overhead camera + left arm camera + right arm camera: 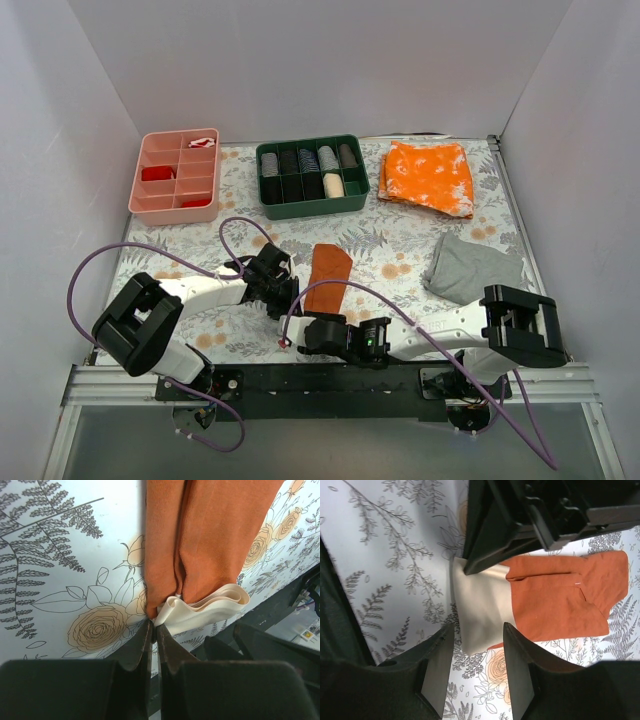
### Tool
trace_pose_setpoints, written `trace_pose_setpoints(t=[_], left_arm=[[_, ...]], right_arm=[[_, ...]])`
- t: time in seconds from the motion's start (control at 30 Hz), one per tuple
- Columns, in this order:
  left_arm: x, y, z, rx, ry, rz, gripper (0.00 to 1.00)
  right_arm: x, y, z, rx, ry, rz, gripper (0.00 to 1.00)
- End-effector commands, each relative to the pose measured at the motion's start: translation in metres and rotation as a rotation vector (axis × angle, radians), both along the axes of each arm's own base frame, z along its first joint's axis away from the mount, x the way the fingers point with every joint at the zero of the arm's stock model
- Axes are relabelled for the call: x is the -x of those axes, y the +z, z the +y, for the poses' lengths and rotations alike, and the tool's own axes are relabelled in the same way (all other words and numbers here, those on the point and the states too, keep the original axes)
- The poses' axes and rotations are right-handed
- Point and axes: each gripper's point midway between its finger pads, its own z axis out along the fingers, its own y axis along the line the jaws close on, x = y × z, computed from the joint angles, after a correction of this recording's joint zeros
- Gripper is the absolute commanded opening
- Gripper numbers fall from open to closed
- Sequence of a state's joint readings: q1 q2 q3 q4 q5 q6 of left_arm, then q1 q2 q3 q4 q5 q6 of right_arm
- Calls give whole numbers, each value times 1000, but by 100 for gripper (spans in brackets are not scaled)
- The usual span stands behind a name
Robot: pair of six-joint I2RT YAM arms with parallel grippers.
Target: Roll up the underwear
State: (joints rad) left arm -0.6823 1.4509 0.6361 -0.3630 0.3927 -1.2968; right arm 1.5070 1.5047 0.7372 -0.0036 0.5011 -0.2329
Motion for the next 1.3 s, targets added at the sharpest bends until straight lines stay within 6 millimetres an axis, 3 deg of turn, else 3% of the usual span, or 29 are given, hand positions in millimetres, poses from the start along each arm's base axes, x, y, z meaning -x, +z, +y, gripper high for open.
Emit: trace_pose_setpoints(t=[0.0, 0.33, 0.7, 0.83, 1.1, 1.17, 1.27], left_arm=[[1, 0, 8, -34, -5, -9, 0], [1, 0, 8, -33, -9, -10, 0], [1, -1, 7, -29, -16, 0, 0], [2, 0, 7, -29, -18, 2, 0], [-5, 2, 13, -51, 19, -25, 0], [-9, 8, 12, -44, 34, -55, 6], [-21, 21, 15, -41, 83, -127, 29]], right_arm=[[-8, -3, 1, -30, -25, 18, 51], [-3, -11, 2, -25, -17, 50, 51], [-7, -40, -16, 60, -62, 39, 49], [-7, -46, -20, 80, -77, 47, 39], [0, -49, -25, 79, -78, 90, 8], [2, -50, -23, 73, -79, 105, 6], [5, -50, -19, 60, -74, 137, 4]])
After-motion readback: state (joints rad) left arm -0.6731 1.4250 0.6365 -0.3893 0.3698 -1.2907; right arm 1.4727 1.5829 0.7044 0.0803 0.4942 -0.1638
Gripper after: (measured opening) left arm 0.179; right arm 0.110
